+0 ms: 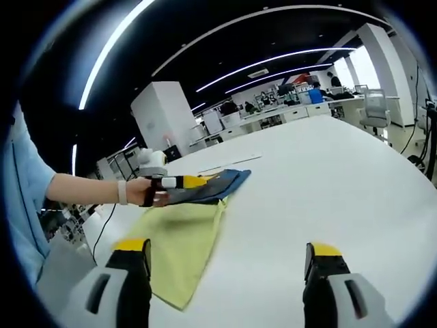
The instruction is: Fold the garment on the visible template until the final outline fits inside the template.
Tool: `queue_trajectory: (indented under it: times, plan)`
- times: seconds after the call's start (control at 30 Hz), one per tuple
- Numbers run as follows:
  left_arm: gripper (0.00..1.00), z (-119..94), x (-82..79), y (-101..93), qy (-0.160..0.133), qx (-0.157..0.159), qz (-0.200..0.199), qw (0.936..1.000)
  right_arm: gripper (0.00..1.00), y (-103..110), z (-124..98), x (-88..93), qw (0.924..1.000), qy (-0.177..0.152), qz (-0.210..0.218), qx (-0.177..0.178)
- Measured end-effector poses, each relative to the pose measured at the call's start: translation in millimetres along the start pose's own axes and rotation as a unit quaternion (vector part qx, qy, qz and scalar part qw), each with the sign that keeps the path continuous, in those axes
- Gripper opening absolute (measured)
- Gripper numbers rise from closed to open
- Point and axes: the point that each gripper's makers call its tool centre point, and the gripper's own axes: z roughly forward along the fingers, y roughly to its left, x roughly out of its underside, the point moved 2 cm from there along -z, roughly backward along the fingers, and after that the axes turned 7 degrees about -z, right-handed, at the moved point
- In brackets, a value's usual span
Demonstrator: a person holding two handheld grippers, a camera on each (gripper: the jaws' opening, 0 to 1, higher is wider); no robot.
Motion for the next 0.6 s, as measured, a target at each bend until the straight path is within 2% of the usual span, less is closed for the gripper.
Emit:
queue_trajectory:
  times: [0.3,0.6]
  plan:
    - [0.99,-30,-1.6,-2.6,0.002,0.012,0.017,0.9998,0.94,3,8,-9.8,0.9998,0.003,-0.016,-0.009]
    - [0.99,-81,10.3,6.1,0.014,0.006,0.045,0.9989,0.94,7,18,-16.6,0.9989,0.011,-0.038,-0.024]
